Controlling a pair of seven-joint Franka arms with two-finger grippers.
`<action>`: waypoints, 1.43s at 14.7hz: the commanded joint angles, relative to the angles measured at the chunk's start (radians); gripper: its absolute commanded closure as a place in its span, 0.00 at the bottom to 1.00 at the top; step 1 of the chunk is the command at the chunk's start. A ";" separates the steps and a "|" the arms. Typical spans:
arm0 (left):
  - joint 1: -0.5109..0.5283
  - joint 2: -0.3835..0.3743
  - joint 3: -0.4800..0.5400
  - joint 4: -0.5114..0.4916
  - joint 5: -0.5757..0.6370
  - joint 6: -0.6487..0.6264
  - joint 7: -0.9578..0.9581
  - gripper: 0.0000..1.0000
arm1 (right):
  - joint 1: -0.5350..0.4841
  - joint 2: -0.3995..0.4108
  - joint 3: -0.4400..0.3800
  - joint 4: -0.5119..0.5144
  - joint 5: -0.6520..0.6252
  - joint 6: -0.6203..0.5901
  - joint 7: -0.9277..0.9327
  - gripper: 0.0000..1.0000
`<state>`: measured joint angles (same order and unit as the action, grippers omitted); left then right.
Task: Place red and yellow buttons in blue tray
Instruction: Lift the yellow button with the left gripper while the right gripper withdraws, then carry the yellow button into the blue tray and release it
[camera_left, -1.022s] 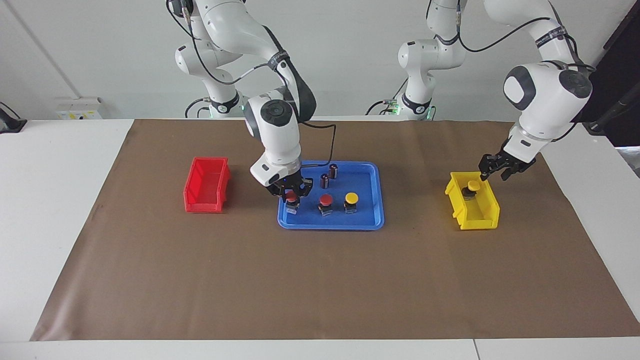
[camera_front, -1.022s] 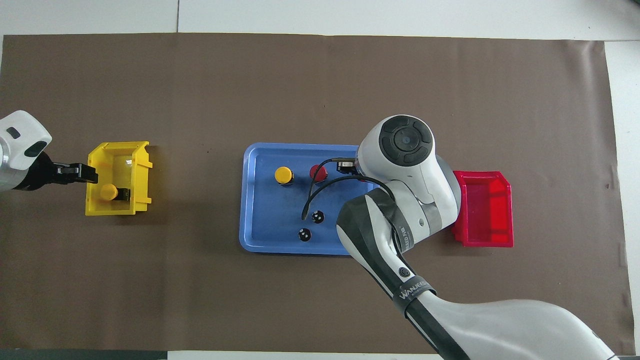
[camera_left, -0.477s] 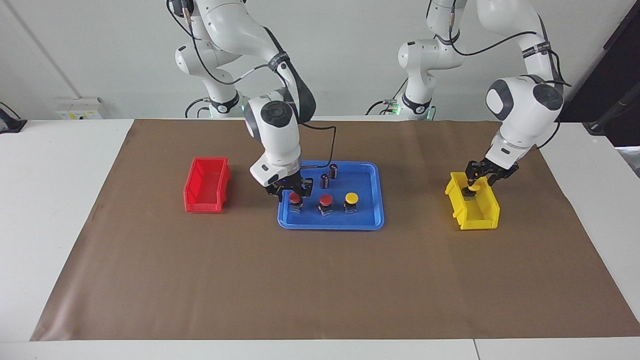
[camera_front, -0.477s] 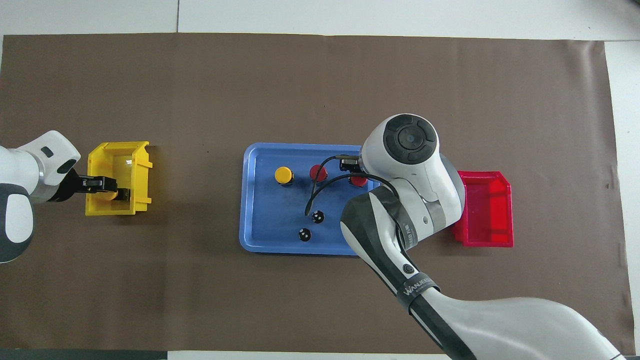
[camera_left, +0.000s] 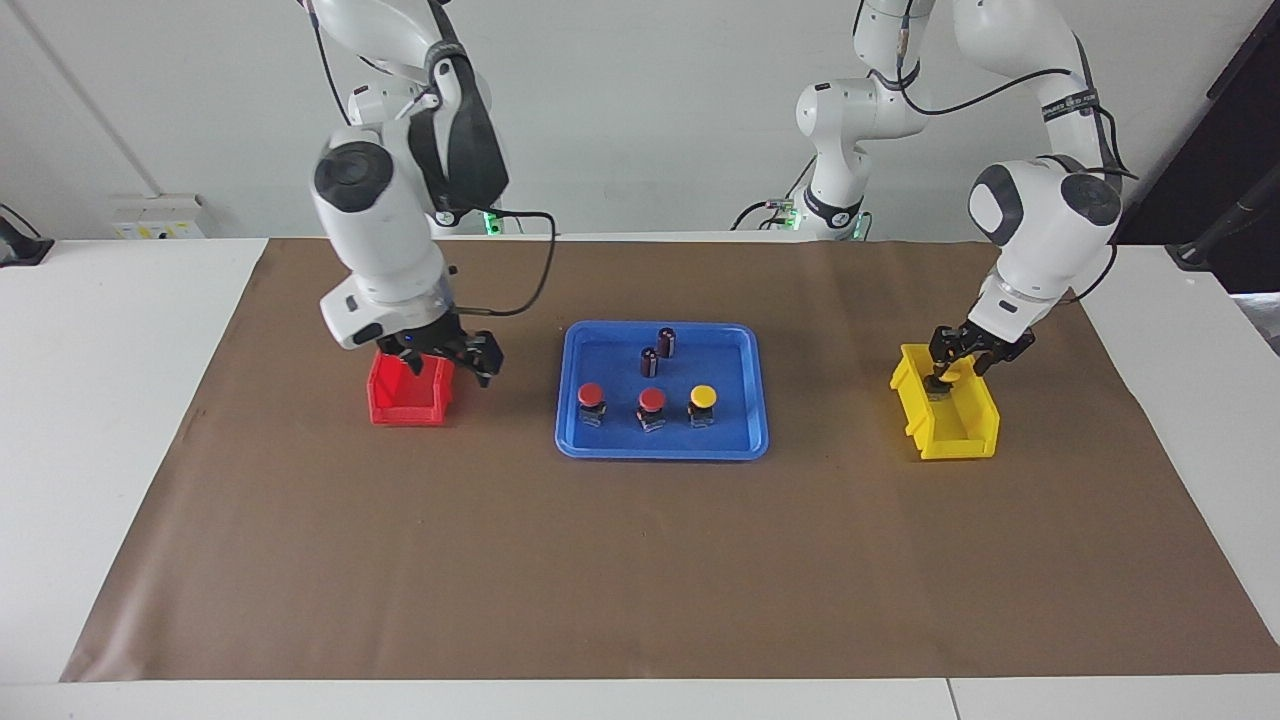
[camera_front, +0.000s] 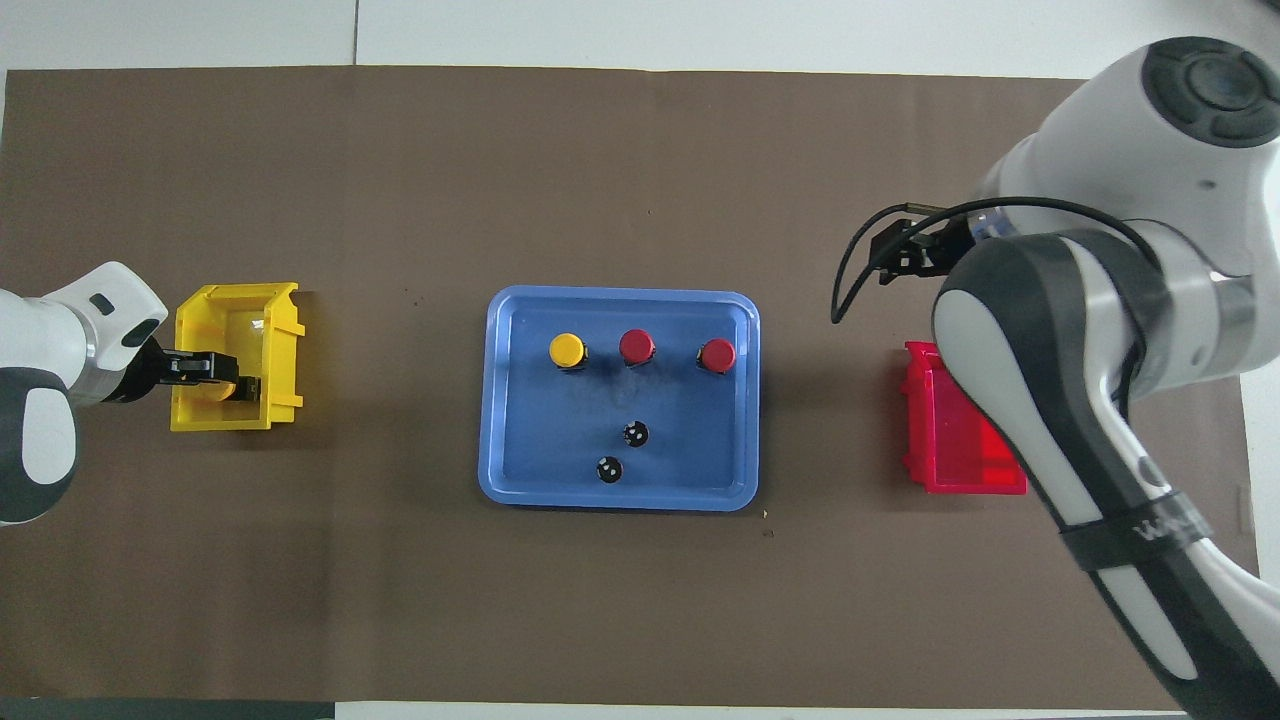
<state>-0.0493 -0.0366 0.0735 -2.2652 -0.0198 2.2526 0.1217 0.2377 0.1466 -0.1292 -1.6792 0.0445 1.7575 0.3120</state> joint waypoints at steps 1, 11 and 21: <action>-0.015 -0.003 0.003 -0.033 0.018 0.045 -0.011 0.33 | -0.102 -0.074 0.014 -0.004 -0.024 -0.100 -0.108 0.00; -0.020 -0.005 0.006 -0.056 0.018 0.053 -0.025 0.99 | -0.187 -0.179 -0.033 0.009 -0.064 -0.253 -0.269 0.00; -0.416 0.064 -0.021 0.343 0.006 -0.322 -0.479 0.99 | -0.173 -0.179 -0.026 -0.011 -0.055 -0.251 -0.269 0.00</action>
<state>-0.3375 -0.0430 0.0424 -1.9165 -0.0207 1.8709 -0.2438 0.0620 -0.0278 -0.1606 -1.6832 -0.0138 1.5160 0.0676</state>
